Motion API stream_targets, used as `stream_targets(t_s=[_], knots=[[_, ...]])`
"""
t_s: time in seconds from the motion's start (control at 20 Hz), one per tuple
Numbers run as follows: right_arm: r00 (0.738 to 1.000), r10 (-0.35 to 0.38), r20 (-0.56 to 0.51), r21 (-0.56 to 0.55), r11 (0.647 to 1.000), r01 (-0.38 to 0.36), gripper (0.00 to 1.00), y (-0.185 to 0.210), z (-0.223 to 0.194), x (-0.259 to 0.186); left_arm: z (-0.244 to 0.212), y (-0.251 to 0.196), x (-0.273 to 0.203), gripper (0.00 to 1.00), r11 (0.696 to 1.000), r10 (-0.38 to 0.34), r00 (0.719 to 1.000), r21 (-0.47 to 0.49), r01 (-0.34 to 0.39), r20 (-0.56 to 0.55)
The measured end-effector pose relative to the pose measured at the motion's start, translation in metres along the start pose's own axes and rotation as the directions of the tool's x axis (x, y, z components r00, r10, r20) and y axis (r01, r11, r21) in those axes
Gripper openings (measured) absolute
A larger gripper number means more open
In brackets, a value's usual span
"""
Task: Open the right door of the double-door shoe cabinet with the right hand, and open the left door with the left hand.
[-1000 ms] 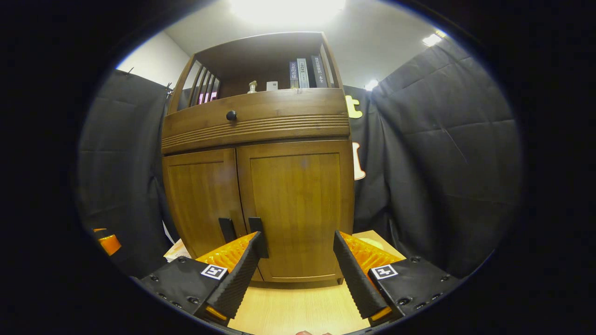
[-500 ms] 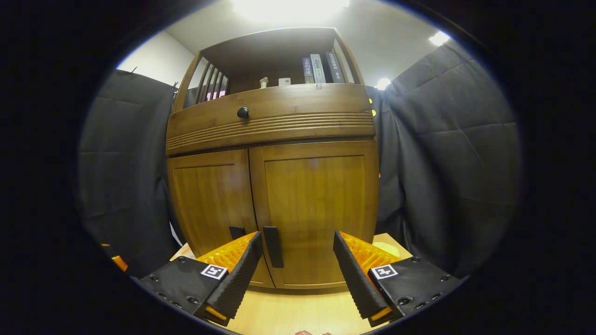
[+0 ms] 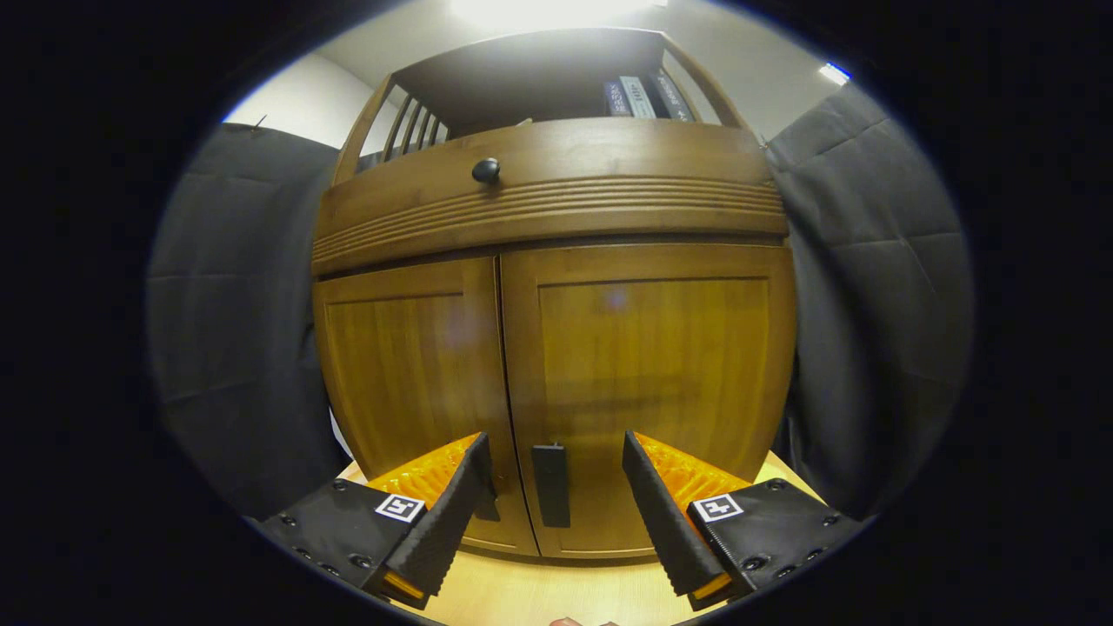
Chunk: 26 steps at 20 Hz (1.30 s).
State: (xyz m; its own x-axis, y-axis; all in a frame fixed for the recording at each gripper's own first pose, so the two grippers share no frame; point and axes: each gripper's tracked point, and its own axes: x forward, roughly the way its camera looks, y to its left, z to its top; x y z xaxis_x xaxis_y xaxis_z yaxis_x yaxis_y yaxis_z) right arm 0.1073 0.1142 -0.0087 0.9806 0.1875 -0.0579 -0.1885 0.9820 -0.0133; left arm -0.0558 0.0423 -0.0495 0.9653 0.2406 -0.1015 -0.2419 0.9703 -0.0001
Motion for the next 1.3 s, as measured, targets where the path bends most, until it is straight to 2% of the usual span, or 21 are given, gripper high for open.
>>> stream_targets(t_s=[0.45, 0.75, 0.9, 1.0, 1.05, 1.25, 1.3], knots=[[0.995, -0.015, -0.098, -0.026, 1.000, 0.013, 0.96, 0.001, -0.043, 0.063, -0.008, 0.014, -0.009, 1.00, 0.987, 0.159, 0.986, -0.031, -0.161, -0.038], [0.990, -0.017, -0.139, -0.054, 0.998, 0.010, 0.94, -0.001, -0.075, 0.086, -0.016, 0.006, -0.005, 1.00, 0.978, 0.203, 0.978, -0.029, -0.205, -0.052], [0.988, -0.012, -0.155, -0.058, 0.998, 0.003, 0.98, 0.001, -0.081, 0.091, -0.017, 0.003, -0.004, 1.00, 0.977, 0.210, 0.976, -0.021, -0.212, -0.054], [0.987, -0.013, -0.159, -0.060, 0.998, 0.003, 0.80, 0.004, -0.083, 0.094, -0.017, 0.001, -0.002, 1.00, 0.977, 0.213, 0.976, -0.016, -0.214, -0.054], [0.987, -0.019, -0.160, -0.061, 0.998, 0.010, 0.75, 0.003, -0.083, 0.094, -0.017, 0.000, -0.001, 1.00, 0.977, 0.212, 0.976, -0.016, -0.213, -0.053], [0.989, -0.027, -0.143, -0.071, 0.997, 0.017, 0.39, 0.002, -0.084, 0.095, -0.018, 0.000, -0.004, 1.00, 0.980, 0.198, 0.979, -0.015, -0.199, -0.049], [0.989, -0.023, -0.145, -0.066, 0.998, 0.013, 0.36, 0.003, -0.083, 0.096, -0.018, -0.002, -0.002, 1.00, 0.981, 0.195, 0.979, -0.010, -0.196, -0.051]])
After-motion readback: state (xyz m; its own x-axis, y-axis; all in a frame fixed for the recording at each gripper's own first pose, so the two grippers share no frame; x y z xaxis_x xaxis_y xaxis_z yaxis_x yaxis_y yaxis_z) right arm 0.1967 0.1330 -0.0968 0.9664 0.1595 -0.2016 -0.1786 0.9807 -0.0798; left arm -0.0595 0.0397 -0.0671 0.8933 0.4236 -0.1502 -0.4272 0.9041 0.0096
